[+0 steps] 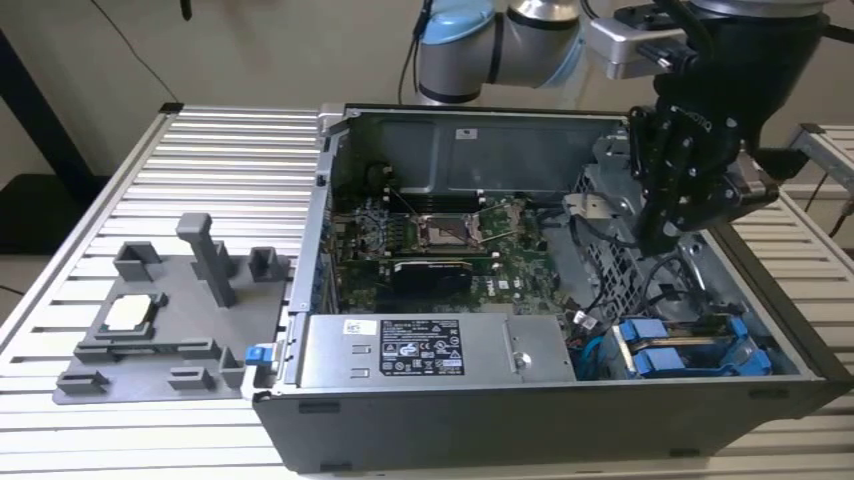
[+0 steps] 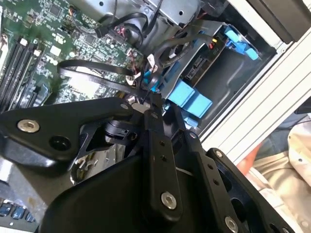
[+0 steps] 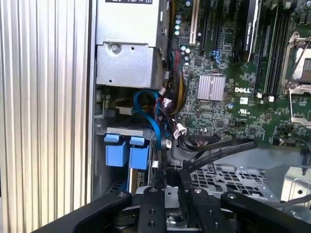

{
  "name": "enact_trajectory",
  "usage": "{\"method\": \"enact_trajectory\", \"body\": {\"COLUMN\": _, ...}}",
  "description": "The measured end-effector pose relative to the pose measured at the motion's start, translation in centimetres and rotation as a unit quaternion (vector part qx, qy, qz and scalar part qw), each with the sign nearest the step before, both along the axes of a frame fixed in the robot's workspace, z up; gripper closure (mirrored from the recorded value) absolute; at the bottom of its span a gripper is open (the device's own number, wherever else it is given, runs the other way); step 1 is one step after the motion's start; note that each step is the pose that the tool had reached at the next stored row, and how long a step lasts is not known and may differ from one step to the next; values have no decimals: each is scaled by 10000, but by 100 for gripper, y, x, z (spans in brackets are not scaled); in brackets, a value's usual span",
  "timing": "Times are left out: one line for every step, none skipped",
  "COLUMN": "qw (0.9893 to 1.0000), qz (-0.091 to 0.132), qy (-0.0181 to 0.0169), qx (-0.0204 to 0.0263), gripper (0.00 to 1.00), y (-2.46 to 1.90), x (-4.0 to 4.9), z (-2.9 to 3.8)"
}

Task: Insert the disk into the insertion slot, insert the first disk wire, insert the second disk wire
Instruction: 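Insert the second disk wire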

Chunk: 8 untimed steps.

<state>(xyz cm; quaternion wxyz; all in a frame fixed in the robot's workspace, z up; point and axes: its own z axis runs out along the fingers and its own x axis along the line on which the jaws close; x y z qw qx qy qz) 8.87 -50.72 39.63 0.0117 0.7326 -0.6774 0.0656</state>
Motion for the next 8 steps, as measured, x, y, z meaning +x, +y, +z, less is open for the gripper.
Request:
{"method": "enact_trajectory", "body": {"qw": 10000, "qz": 10, "qy": -3, "qx": -12, "gripper": 73, "y": 6, "x": -13, "z": -5}}
{"method": "enact_trajectory", "body": {"qw": 10000, "qz": 20, "qy": -7, "qx": -20, "gripper": 73, "y": 13, "x": -27, "z": -11}}
{"method": "enact_trajectory", "body": {"qw": 10000, "qz": 30, "qy": -14, "qx": -27, "gripper": 73, "y": 23, "x": -42, "z": -20}}
{"method": "enact_trajectory", "body": {"qw": 10000, "qz": 39, "qy": -23, "qx": -35, "gripper": 73, "y": 33, "x": -56, "z": -27}}
{"method": "enact_trajectory", "body": {"qw": 10000, "qz": 46, "qy": -38, "qx": -46, "gripper": 73, "y": 41, "x": -68, "z": -35}}
{"method": "enact_trajectory", "body": {"qw": 10000, "qz": 51, "qy": -56, "qx": -57, "gripper": 73, "y": 49, "x": -82, "z": -43}}
{"method": "enact_trajectory", "body": {"qw": 9999, "qz": 52, "qy": -82, "qx": -64, "gripper": 73, "y": 53, "x": -101, "z": -48}}
{"method": "enact_trajectory", "body": {"qw": 9999, "qz": 52, "qy": -121, "qx": -69, "gripper": 73, "y": 54, "x": -118, "z": -52}}
